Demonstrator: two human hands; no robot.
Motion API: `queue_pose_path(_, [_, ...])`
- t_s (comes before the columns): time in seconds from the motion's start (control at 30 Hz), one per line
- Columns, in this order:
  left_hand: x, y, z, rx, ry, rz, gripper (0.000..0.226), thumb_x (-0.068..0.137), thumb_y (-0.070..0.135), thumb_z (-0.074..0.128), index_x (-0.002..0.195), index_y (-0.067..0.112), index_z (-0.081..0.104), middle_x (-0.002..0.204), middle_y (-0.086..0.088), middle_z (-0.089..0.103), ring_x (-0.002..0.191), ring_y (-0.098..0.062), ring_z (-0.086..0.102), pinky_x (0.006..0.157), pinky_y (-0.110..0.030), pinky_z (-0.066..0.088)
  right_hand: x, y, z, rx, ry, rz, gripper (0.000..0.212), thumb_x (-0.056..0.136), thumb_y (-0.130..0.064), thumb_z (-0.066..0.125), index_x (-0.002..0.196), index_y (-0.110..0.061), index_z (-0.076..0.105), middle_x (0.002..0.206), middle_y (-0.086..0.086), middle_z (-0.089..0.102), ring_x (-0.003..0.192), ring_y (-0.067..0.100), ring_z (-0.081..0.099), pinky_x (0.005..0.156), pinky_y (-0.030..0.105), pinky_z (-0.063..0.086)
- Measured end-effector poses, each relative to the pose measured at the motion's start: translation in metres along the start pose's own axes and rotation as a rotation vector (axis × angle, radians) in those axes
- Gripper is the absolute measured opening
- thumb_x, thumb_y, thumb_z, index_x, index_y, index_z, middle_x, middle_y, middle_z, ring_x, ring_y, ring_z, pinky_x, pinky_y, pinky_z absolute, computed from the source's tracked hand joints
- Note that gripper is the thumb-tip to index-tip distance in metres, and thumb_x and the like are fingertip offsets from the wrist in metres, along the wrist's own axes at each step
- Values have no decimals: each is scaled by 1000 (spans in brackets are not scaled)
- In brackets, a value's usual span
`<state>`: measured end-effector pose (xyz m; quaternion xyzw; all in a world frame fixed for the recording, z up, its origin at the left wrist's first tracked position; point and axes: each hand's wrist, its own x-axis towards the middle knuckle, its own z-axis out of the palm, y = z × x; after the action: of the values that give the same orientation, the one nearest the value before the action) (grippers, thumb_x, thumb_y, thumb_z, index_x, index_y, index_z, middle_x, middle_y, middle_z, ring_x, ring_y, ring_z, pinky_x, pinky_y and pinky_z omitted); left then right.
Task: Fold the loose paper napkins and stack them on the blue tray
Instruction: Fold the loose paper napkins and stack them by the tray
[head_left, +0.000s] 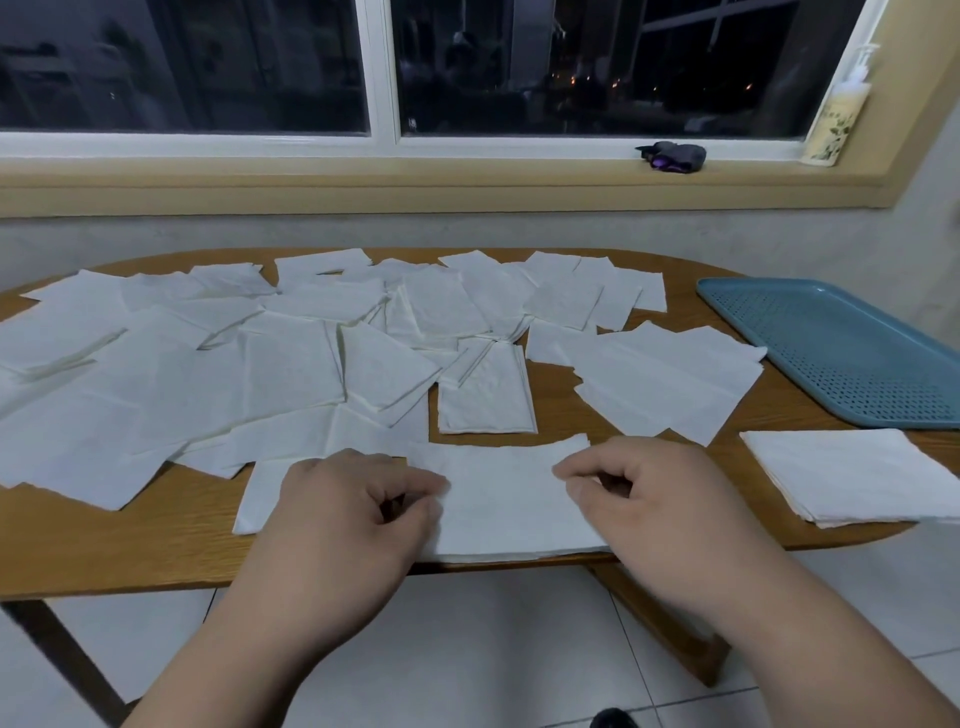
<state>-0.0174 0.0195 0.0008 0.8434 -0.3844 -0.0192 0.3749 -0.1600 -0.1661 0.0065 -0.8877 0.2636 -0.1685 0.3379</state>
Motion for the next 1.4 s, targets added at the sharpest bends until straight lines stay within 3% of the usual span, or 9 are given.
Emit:
queue_pose_path(0.1, [0,-5,3,101,-15,40,19,84,27,69,82,46,73,92,36,61,98,3,50,94,-35,40,0,2,1,-100,-11,-28,19,96,-32,58,104,-40,74,95,-29,66,96,-15,53,75,5,44])
queue_pose_path(0.27, [2,-11,8,211,-25,85,16,83,37,59,78,50,68,74,20,61,88,0,50,87,-27,27,0,6,1,-214,-12,-71,24,97,-32,55,115,-37,70,94,-27,61,94,-10,53,78,7,40])
queue_pose_path(0.43, [1,-13,11,300,-19,89,19,78,41,50,75,48,67,67,18,55,80,-3,49,81,-31,29,0,6,3,-270,-15,-74,27,98,-34,53,121,-37,68,89,-21,58,96,-2,53,85,17,45])
queue_pose_path(0.67, [-1,-9,12,336,126,155,13,74,39,61,83,39,71,89,17,49,87,-13,45,76,-36,32,1,6,5,-360,-18,-89,28,99,-42,50,123,-40,64,90,-21,44,89,0,49,73,14,40])
queue_pose_path(0.83, [-3,-11,12,276,17,304,20,82,46,47,79,43,67,88,27,55,87,2,52,82,-33,36,3,9,0,-305,82,-32,19,97,-39,53,103,-37,70,96,-19,48,86,2,53,73,20,50])
queue_pose_path(0.97, [-1,-17,17,274,-7,313,18,80,51,50,80,45,67,88,31,56,89,8,52,79,-28,35,20,29,-18,-432,251,73,31,99,-35,50,126,-33,65,127,-14,54,116,8,44,92,24,41])
queue_pose_path(1.03, [-1,-16,20,278,7,313,19,79,51,49,80,45,67,89,31,56,90,8,52,77,-30,33,27,42,-27,-567,251,160,40,100,-36,44,137,-30,57,140,-10,51,126,15,38,102,31,36])
queue_pose_path(1.17, [-1,-14,26,295,50,323,19,80,49,50,80,45,68,88,29,57,90,5,54,78,-33,34,34,52,-35,-707,234,265,37,102,-34,36,130,-32,60,127,-8,61,118,20,45,93,35,33])
queue_pose_path(1.4, [-1,-10,28,310,67,305,23,80,51,46,77,45,68,86,29,59,86,0,59,78,-34,34,36,57,-33,-775,321,237,33,103,-28,37,109,-37,69,106,-13,65,105,17,49,80,33,26])
